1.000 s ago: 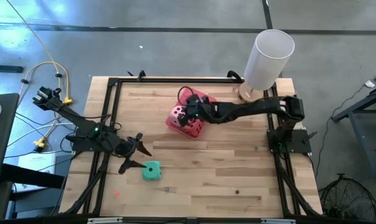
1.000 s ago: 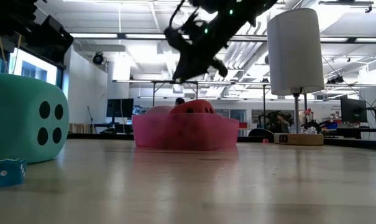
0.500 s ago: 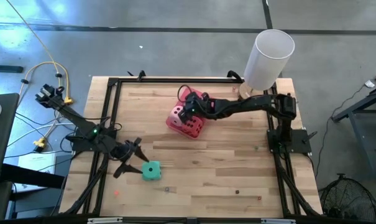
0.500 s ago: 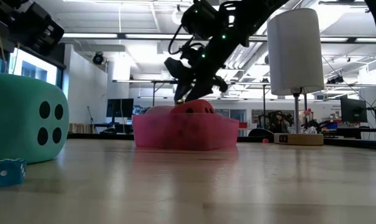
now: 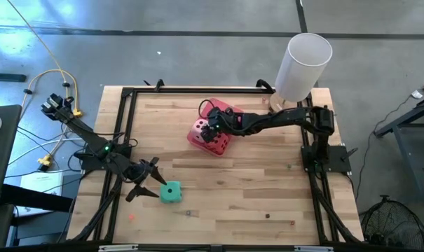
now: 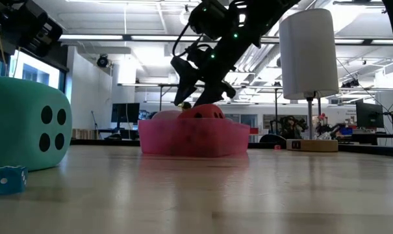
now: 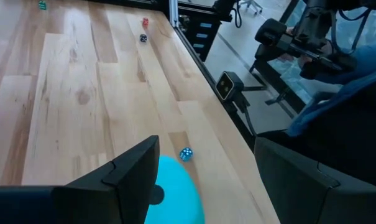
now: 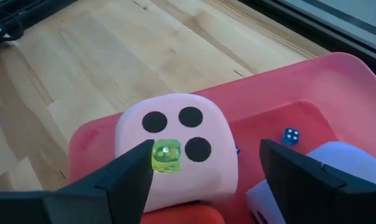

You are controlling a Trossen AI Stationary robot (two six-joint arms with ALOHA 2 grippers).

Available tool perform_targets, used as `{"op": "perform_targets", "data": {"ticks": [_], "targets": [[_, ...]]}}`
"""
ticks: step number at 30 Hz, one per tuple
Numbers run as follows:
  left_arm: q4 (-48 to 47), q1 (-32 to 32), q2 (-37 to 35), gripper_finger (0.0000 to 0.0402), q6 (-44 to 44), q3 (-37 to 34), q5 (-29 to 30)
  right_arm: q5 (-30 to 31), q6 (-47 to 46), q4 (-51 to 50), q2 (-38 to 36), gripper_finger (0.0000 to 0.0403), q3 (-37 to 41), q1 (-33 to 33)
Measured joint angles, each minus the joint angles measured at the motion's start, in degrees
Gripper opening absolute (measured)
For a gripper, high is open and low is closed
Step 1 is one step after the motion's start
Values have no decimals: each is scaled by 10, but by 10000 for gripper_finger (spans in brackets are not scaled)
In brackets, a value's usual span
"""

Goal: Pick & Place Dice
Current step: Put the small light green die into the red bin, then put the small black die into the red bin

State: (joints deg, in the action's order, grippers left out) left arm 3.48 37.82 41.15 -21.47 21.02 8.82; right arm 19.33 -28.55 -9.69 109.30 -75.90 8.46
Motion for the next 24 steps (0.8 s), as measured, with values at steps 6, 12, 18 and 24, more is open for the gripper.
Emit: {"op": "perform_targets", "data": {"ticks": [6,12,18,24], "targets": [[-2,6,0,257,0,0,0,99,-2,-19,0,281,0,-3],[-2,7,0,257,18,0,0,156,-18,-79,10,270,-1,10],[0,5,0,257,52,0,4,137,-19,-68,33,266,-2,17],[0,-9,0,257,52,0,5,144,-36,-48,39,266,-1,13]]}}
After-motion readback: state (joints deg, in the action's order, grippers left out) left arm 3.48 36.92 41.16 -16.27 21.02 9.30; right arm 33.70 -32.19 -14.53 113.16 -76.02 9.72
